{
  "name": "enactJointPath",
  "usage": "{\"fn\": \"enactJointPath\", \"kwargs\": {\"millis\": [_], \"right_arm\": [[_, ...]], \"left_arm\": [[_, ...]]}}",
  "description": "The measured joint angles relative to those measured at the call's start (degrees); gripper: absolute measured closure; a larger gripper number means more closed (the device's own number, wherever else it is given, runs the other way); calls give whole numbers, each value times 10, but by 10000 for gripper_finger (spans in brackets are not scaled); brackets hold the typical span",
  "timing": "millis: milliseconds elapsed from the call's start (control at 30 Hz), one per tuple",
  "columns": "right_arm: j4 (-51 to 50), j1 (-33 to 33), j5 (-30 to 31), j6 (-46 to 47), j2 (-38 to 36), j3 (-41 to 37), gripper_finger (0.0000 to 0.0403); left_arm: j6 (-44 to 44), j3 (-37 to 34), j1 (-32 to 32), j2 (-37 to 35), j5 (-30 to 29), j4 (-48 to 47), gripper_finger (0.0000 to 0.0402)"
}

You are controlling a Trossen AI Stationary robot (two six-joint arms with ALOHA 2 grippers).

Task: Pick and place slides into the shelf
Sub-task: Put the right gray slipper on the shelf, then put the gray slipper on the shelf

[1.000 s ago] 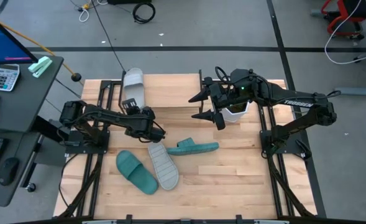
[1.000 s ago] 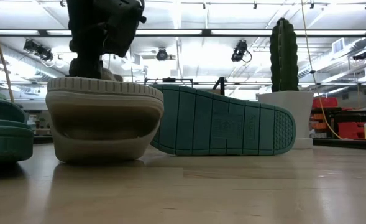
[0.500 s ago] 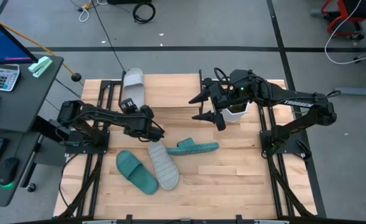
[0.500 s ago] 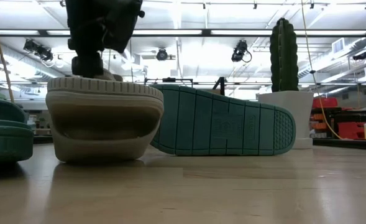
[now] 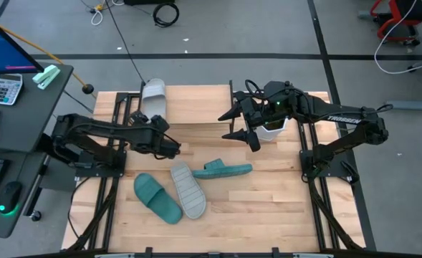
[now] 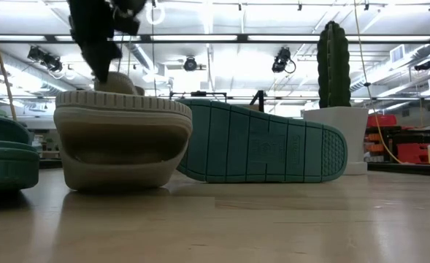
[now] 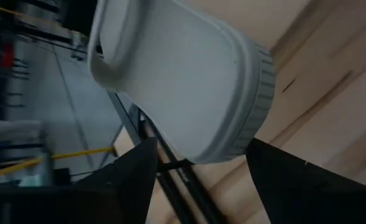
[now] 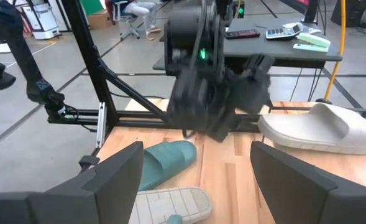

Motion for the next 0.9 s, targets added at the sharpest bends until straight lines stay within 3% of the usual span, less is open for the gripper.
{"fn": "enactJointPath", "kwargs": {"millis": [133, 400, 667, 900], "right_arm": [[-5, 0, 0, 2, 0, 0, 100], [-104, 2, 1, -67, 0, 0, 100], [-132, 18, 2, -47, 0, 0, 100], [-170, 99, 49, -24, 0, -49, 100]], "left_arm": [[-4, 38, -23, -42, -1, 13, 163], [58, 70, -116, -123, -3, 156, 188], [11, 69, -194, -138, -6, 107, 219], [-2, 51, -256, -140, -3, 94, 238]]}}
